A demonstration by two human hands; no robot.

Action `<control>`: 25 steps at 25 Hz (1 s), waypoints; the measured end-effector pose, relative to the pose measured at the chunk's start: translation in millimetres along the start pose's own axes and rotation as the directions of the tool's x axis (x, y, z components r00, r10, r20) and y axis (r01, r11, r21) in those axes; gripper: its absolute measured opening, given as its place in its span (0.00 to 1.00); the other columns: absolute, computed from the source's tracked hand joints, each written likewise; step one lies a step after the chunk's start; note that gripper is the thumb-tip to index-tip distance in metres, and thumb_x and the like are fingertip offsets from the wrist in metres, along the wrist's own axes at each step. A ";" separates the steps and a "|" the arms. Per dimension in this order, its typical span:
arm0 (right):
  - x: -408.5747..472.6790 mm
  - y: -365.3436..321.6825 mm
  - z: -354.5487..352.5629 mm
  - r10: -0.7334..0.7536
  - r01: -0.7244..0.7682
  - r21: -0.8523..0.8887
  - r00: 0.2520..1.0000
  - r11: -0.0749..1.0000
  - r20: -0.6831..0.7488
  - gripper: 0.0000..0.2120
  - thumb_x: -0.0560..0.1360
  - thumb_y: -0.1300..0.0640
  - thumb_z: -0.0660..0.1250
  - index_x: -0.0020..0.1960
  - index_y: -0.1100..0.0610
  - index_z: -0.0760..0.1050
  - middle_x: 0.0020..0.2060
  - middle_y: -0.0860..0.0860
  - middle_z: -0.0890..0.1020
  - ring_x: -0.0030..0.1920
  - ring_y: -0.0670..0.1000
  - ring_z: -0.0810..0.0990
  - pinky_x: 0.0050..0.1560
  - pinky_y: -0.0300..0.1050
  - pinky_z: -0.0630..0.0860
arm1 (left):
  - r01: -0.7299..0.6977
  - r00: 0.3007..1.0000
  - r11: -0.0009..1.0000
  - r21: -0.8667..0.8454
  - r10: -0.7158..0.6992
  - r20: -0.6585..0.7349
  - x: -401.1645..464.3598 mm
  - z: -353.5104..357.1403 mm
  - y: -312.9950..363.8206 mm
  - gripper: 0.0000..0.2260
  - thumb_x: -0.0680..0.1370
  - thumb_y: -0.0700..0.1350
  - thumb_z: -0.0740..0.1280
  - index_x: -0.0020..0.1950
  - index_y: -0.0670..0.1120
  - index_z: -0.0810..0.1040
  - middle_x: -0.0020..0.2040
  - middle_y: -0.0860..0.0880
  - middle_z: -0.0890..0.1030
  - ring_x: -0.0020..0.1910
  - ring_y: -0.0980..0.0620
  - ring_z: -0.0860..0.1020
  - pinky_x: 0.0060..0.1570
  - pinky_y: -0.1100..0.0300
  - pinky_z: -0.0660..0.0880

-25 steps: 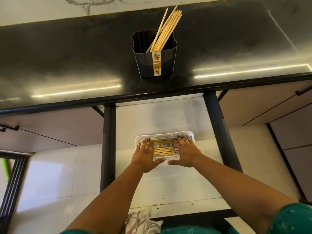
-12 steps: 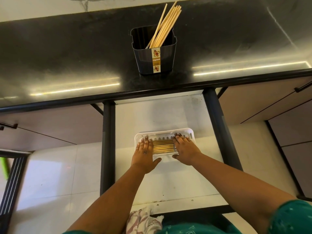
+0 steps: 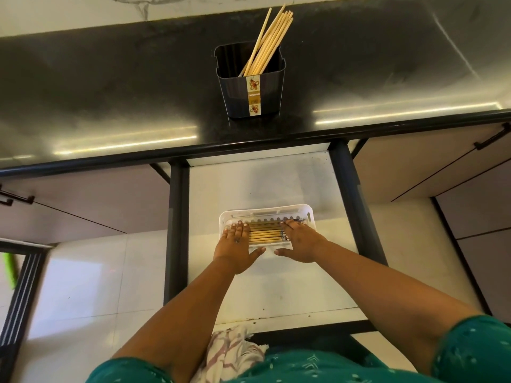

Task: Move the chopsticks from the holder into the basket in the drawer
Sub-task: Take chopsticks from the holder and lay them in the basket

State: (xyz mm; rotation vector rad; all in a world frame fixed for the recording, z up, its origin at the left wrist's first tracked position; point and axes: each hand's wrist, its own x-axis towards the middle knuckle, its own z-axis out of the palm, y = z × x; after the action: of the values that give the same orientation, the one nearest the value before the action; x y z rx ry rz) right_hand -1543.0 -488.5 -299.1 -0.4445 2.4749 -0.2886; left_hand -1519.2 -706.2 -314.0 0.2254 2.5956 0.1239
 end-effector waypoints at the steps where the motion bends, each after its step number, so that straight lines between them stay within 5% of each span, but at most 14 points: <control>1: -3.9 -1.9 -2.9 -0.005 0.006 0.022 0.999 1.000 -0.042 0.41 0.75 0.35 0.60 0.79 0.57 0.51 0.78 0.54 0.58 0.77 0.56 0.57 0.76 0.52 0.55 | -0.002 1.000 1.000 0.002 0.002 -0.023 -2.2 -3.9 3.0 0.37 0.78 0.67 0.47 0.78 0.45 0.44 0.79 0.45 0.47 0.77 0.44 0.46 0.73 0.50 0.42; 5: -23.6 -13.4 -23.1 -0.050 0.055 0.018 0.973 0.998 -0.226 0.34 0.77 0.39 0.60 0.76 0.58 0.59 0.74 0.54 0.66 0.73 0.55 0.66 0.72 0.51 0.63 | 0.056 0.990 0.997 0.044 -0.050 -0.133 -18.7 -30.6 12.9 0.34 0.79 0.65 0.46 0.78 0.45 0.49 0.78 0.44 0.54 0.76 0.43 0.54 0.73 0.48 0.52; 10: -23.0 -39.5 -84.6 -0.113 0.110 -0.031 0.906 0.993 -0.409 0.32 0.79 0.42 0.60 0.76 0.57 0.59 0.75 0.55 0.65 0.74 0.55 0.63 0.74 0.49 0.61 | 0.031 0.947 0.994 0.104 0.003 -0.320 -26.5 -97.0 25.5 0.35 0.77 0.67 0.43 0.78 0.46 0.52 0.78 0.44 0.55 0.76 0.42 0.55 0.73 0.45 0.51; 14: -17.8 -59.8 -171.8 -0.141 0.174 0.005 0.813 0.985 -0.564 0.29 0.80 0.45 0.60 0.75 0.58 0.61 0.74 0.57 0.67 0.74 0.56 0.65 0.74 0.51 0.63 | -0.028 0.823 0.998 0.059 0.056 -0.566 -15.4 -194.7 34.2 0.31 0.79 0.64 0.48 0.77 0.46 0.56 0.77 0.43 0.59 0.76 0.43 0.57 0.72 0.45 0.55; 17: -13.7 -73.4 -236.4 -0.149 0.236 0.029 0.698 0.971 -0.700 0.23 0.78 0.50 0.63 0.69 0.58 0.69 0.65 0.57 0.75 0.64 0.57 0.74 0.64 0.53 0.73 | -0.061 0.709 0.998 0.021 0.058 -0.703 -5.8 -265.7 33.6 0.29 0.80 0.60 0.53 0.76 0.45 0.58 0.76 0.42 0.62 0.74 0.42 0.60 0.72 0.46 0.57; 19: -7.1 -82.1 -269.1 -0.139 0.255 0.042 0.649 0.966 -0.748 0.19 0.77 0.53 0.63 0.66 0.58 0.72 0.61 0.56 0.77 0.59 0.57 0.77 0.58 0.53 0.76 | -0.073 0.684 0.997 0.015 0.062 -0.727 3.7 -300.4 35.3 0.28 0.80 0.58 0.54 0.76 0.45 0.57 0.76 0.41 0.61 0.75 0.42 0.60 0.72 0.46 0.56; 25: 43.9 -78.7 -331.5 -0.071 0.194 0.071 0.639 0.978 -0.766 0.23 0.78 0.51 0.63 0.70 0.58 0.68 0.66 0.55 0.74 0.66 0.55 0.71 0.66 0.51 0.72 | -0.075 0.668 0.996 -0.043 0.018 -0.744 52.3 -363.0 20.6 0.33 0.80 0.59 0.57 0.78 0.45 0.49 0.77 0.43 0.57 0.76 0.43 0.57 0.73 0.47 0.55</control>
State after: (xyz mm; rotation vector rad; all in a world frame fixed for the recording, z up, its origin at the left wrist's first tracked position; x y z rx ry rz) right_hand -1755.0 -543.7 -34.4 -0.5165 3.2136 -0.8789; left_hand -1747.2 -692.3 -26.3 0.2531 3.4055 0.4039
